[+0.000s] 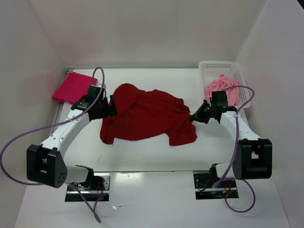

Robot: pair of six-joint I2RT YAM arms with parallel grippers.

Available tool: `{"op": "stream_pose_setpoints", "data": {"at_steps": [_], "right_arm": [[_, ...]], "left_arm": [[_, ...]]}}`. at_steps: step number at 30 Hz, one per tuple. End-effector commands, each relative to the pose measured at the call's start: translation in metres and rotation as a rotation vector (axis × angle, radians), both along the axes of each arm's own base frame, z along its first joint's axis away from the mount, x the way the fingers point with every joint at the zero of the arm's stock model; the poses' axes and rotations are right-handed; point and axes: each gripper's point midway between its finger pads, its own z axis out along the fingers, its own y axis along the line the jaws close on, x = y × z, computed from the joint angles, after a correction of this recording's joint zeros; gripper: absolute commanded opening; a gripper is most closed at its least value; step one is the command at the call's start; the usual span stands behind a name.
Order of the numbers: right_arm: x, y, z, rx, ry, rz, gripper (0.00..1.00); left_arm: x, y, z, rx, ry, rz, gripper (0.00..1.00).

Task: Fold and stack the t-shirts
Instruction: Flatten out the tshirt

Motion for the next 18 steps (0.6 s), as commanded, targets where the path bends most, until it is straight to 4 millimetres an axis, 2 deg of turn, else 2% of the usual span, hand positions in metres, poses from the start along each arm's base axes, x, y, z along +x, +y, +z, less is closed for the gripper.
{"op": "stream_pose_setpoints", "data": {"at_steps": [1,3,4,6,7,10,12,13,15,17,18], "right_arm": [[0.020,-0.005,0.014,-0.033,-0.086,-0.001,0.02],[0.021,-0.007,0.013,-0.040,-0.086,-0.006,0.02],[0.021,-0.007,0.016,-0.040,-0.095,-0.007,0.02],[0.018,-0.004,0.014,-0.025,-0.083,-0.006,0.02],[0.018,-0.004,0.016,-0.025,-0.092,-0.006,0.02],[0.019,-0.004,0.020,-0.025,-0.110,-0.006,0.02],[0.017,-0.004,0.020,-0.025,-0.110,-0.006,0.02],[0.017,-0.004,0.020,-0.025,-0.110,-0.006,0.02],[0.017,-0.004,0.018,-0.020,-0.107,-0.013,0.02],[0.014,-0.004,0.014,-0.020,-0.098,-0.013,0.02],[0.014,-0.004,0.014,-0.020,-0.098,-0.013,0.02]], "left_arm": [[-0.006,0.020,-0.036,0.148,0.108,0.025,0.94],[0.004,0.024,-0.040,0.194,0.113,0.046,0.92],[0.006,0.021,-0.052,0.220,0.149,0.035,0.92],[0.012,0.023,-0.061,0.287,0.153,0.046,0.92],[0.012,0.015,-0.073,0.300,0.185,0.020,0.92],[0.009,0.013,-0.088,0.321,0.218,0.008,0.86],[0.012,0.016,-0.086,0.333,0.204,0.019,0.82],[0.013,0.020,-0.085,0.355,0.198,0.034,0.78],[0.021,0.023,-0.082,0.368,0.165,0.053,0.66],[0.023,0.032,-0.094,0.386,0.193,0.078,0.56],[0.022,0.038,-0.099,0.402,0.209,0.092,0.46]]}}
